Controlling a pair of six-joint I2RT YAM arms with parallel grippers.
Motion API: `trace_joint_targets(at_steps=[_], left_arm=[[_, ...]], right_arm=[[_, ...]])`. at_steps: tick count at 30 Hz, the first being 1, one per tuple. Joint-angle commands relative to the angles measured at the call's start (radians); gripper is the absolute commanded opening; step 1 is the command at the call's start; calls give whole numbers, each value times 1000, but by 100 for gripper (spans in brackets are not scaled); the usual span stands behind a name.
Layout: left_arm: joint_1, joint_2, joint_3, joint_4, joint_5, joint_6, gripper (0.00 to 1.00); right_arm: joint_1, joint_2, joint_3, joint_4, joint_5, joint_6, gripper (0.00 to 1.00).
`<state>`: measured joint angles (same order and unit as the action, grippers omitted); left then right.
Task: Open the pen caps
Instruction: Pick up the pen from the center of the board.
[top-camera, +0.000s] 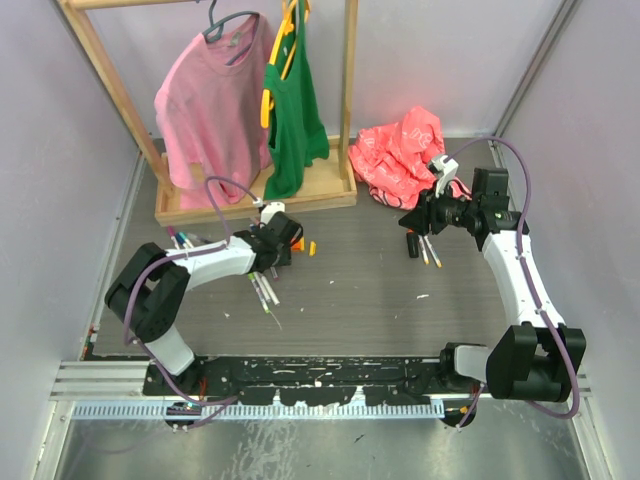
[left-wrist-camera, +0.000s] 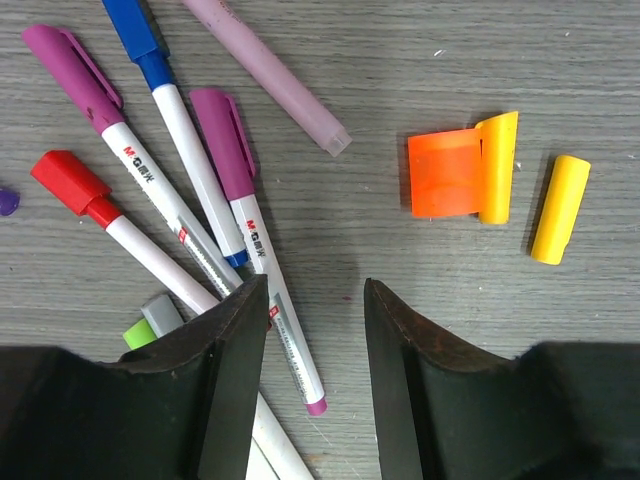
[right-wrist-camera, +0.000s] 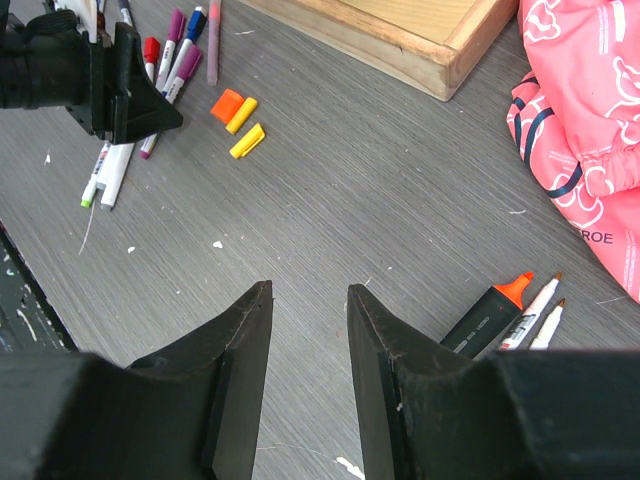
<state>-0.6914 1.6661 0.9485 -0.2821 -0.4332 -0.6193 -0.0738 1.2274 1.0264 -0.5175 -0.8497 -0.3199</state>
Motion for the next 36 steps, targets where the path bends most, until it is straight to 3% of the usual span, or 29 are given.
trace_joint_targets(at_steps=[1,17,36], left_arm=[[3,-17,20,-1,-35,-19,45],[3,10,10,6,-35,-42,44],[5,38,0,13,-15,-57,31]], right_arm=[[0,-29,6,13,-6,-15,42],[0,-29,5,12,2,-15,42],[0,-32,7,11,6,-16,43]])
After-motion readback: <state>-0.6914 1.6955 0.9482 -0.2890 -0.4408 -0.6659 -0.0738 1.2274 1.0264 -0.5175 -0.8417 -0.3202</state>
